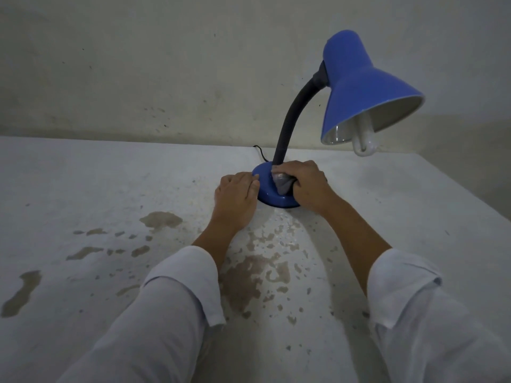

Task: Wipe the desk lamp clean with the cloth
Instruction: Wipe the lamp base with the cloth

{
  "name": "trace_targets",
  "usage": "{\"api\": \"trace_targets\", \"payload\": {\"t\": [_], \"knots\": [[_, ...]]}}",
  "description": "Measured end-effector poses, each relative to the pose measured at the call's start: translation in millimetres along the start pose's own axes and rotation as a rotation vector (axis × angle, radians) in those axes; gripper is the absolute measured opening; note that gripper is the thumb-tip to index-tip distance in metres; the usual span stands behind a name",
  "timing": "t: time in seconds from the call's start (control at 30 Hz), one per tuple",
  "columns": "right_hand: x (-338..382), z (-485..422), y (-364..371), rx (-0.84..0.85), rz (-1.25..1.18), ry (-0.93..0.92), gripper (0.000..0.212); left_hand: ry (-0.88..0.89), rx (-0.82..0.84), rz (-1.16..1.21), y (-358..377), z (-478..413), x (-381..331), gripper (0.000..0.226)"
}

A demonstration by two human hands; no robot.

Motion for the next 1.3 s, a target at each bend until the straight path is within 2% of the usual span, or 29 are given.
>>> {"api": "trace_targets", "payload": {"t": [0.17,0.3,0.4,0.5,0.57,0.67,0.73,0.83,0.9,1.07,1.13,1.23,1.3], "knots": [[9.2,7.8,-18.7,0.007,-0.158,-0.010,0.033,-0.007,0.008,-0.012,-0.6,2.0,-0.7,0.042],[11.3,8.4,-25.0,-0.109,-0.166,-0.017,0.039,-0.010,0.024,-0.028,0.9,-0.2,-0.6,0.042],[6.6,16.6,-2.9,0.044,0.013,-0.046,0.042,-0.003,0.009,-0.022,1.6,-0.6,1.4,0.042],[5.8,18.9,-12.8,0.054,-0.052,-0.004,0.029,-0.006,0.012,-0.025,1.1,-0.3,1.0,0.042],[0.0,16.4,-22.6,0.094,-0.053,0.072,0.030,-0.019,0.020,-0.029,0.9,0.7,-0.1,0.044],[-9.6,15.0,-32.2,-0.078,-0.218,0.154,0.031,-0.024,0.026,-0.031,0.9,0.8,-0.8,0.044],[-7.1,17.6,-25.2,-0.125,-0.282,0.079,0.030,-0.018,0.023,-0.029,1.3,0.3,-0.6,0.044],[-0.6,26.2,-7.6,0.043,0.078,-0.061,0.040,-0.012,0.011,-0.017,0.1,1.6,-0.4,0.043],[-1.9,29.1,-5.5,0.077,0.226,-0.076,0.043,-0.011,0.005,-0.008,-1.2,2.8,-1.1,0.043],[7.7,13.4,-21.8,-0.033,0.304,0.225,0.027,-0.023,0.021,-0.038,-0.7,3.0,-3.0,0.043],[11.9,12.2,-20.5,-0.084,0.262,0.280,0.029,-0.017,0.014,-0.034,-1.2,2.2,-1.4,0.043],[6.1,21.5,-3.4,0.000,0.278,0.197,0.051,-0.023,0.015,-0.024,-0.6,1.3,-1.4,0.042],[-2.7,26.2,2.5,-0.001,0.269,0.131,0.053,-0.025,0.013,-0.030,-0.7,1.3,-2.3,0.043]]}}
Point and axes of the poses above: each hand's wrist, its own z-axis away from the middle knuckle, its own y-axis out of the palm, x = y × z, the point moved 3 cm from there along -z, towards the middle knuckle, and after that the axes turned 4 degrees about -y, right-handed, at the moved point
